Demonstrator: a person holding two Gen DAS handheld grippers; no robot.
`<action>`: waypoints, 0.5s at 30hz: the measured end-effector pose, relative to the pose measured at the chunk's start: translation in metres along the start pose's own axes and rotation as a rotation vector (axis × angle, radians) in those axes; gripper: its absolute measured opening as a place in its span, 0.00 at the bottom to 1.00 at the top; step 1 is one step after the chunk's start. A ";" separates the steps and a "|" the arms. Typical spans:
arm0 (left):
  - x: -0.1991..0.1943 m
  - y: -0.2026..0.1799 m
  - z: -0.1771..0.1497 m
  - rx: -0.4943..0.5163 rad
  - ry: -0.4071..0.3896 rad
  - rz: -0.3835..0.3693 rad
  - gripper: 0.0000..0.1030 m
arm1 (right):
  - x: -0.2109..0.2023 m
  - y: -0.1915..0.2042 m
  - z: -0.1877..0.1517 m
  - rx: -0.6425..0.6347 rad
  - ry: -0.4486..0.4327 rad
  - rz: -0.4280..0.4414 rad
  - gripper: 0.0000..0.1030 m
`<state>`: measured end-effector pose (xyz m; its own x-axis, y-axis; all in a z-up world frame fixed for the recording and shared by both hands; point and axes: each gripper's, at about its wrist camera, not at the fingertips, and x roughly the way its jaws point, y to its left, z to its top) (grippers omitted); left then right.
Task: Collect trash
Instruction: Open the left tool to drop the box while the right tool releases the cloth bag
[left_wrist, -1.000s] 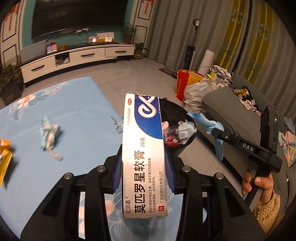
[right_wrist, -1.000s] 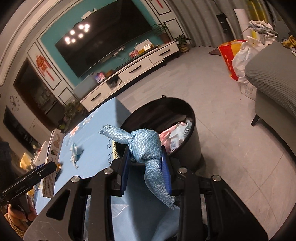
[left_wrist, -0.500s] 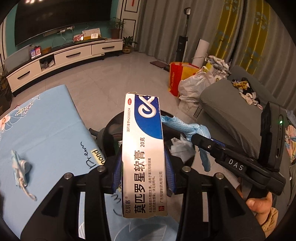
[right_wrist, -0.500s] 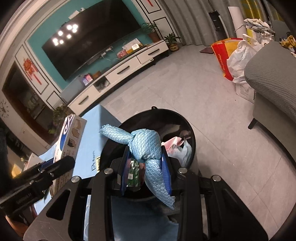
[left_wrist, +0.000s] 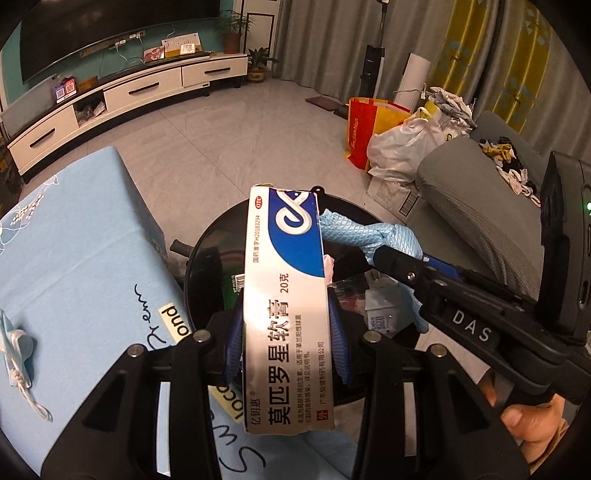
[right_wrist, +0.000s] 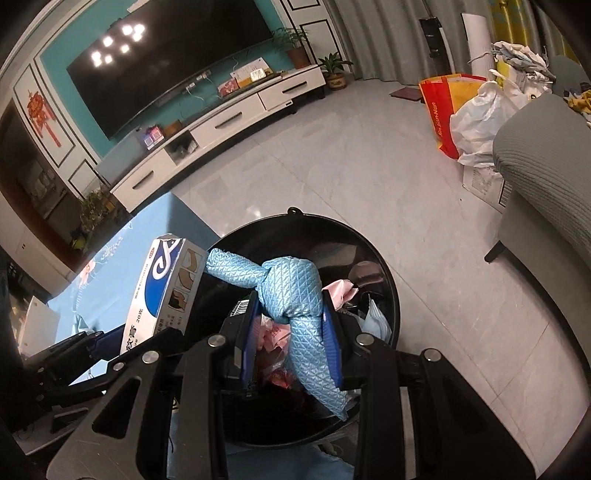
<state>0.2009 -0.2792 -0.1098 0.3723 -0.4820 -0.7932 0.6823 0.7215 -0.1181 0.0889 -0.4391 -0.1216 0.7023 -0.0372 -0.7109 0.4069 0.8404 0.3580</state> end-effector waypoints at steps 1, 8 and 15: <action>0.003 -0.001 0.000 0.002 0.004 0.003 0.40 | 0.001 -0.001 0.000 0.002 0.003 0.001 0.31; 0.012 0.000 0.000 0.010 0.019 0.010 0.40 | 0.006 0.002 0.003 0.004 0.026 0.002 0.31; 0.019 -0.002 0.001 0.017 0.030 0.012 0.40 | 0.011 0.002 0.005 0.001 0.045 0.009 0.31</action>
<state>0.2073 -0.2907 -0.1240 0.3620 -0.4579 -0.8120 0.6884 0.7187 -0.0984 0.1002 -0.4400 -0.1258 0.6790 -0.0057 -0.7341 0.4014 0.8401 0.3647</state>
